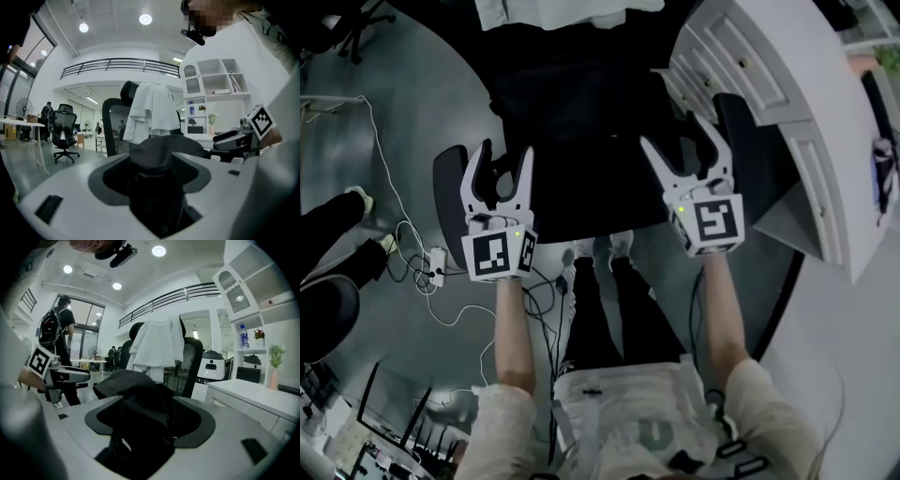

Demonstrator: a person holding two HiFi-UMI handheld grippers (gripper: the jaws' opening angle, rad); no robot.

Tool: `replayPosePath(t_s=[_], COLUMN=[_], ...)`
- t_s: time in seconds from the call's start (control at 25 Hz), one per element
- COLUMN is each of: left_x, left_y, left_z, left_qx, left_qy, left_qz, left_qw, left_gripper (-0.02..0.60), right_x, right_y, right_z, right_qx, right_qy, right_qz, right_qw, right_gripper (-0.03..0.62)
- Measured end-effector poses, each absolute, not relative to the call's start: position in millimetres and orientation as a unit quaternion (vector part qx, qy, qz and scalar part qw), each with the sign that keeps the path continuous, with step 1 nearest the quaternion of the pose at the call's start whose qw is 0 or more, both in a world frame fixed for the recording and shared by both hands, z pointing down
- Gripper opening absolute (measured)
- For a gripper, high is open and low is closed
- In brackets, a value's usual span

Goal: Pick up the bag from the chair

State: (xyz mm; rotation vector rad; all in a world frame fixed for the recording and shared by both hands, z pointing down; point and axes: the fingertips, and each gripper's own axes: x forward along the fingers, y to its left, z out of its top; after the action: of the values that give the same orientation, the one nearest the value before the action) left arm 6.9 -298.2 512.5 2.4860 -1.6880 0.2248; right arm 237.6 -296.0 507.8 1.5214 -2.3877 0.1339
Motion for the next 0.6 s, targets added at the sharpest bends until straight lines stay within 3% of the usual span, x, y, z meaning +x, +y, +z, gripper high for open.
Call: replayPosePath(t_s=[0.6], left_x=[-3.0], left_y=[-313.0], left_z=[554.3], left_qx=[0.826], left_qy=[-0.554], left_qz=[0.085], left_qw=[0.050], left_gripper=[0.267], right_x=[253.1], right_y=[-313.8], right_z=[563.2], right_qx=[0.540], right_qy=[-0.819], right_qz=[0.056], right_qw=[0.184], right_gripper=[0.314])
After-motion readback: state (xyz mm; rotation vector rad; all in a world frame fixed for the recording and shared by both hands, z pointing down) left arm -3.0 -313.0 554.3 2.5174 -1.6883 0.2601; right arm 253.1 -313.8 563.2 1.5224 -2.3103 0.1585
